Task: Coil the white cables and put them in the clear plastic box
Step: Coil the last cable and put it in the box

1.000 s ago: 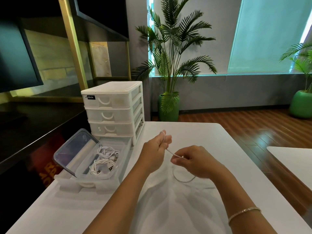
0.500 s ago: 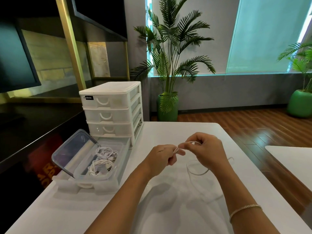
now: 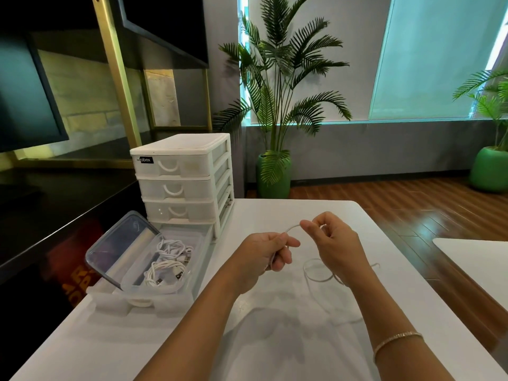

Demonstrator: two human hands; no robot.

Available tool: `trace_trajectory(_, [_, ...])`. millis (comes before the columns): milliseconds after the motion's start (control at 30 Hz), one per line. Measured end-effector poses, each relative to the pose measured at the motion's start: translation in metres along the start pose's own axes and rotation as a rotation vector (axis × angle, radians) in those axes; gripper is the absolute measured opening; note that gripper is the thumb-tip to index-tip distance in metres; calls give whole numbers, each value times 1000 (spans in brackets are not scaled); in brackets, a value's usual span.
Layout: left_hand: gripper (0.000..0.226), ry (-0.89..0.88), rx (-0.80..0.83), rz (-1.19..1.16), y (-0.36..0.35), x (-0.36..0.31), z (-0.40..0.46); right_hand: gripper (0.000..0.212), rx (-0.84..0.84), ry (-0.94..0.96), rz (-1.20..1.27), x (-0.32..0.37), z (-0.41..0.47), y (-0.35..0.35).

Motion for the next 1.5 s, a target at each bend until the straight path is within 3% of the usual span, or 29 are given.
trace_trajectory(267, [34, 178, -29, -54, 0, 5, -1, 20, 70, 10, 43, 1, -2, -5])
trace_trajectory(567, [37, 122, 30, -202, 1, 0, -2, 32, 96, -47, -47, -3, -3, -6])
trace_trajectory(900, [37, 178, 60, -738, 6, -7, 3, 28, 287, 25, -69, -2, -12, -22])
trace_trajectory(1200, [31, 218, -183, -1250, 28, -4, 11, 19, 510, 101, -215, 2, -28, -36])
trace_trajectory(1400, [20, 167, -334, -1088, 33, -6, 9, 25, 584, 140, -353, 3, -32, -41])
trace_trajectory(1500, [25, 91, -406, -730, 34, -5, 9, 36, 603, 158, -430, 5, -34, -40])
Point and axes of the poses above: each hand's wrist, its own z-axis towards the middle knuckle, its own y-axis out of the back of the hand, x = y × z, the point moved 6 cm from there along z, towards the middle knuckle, and after that the axes turned 14 degrees about -x, right-handed, at the moved point
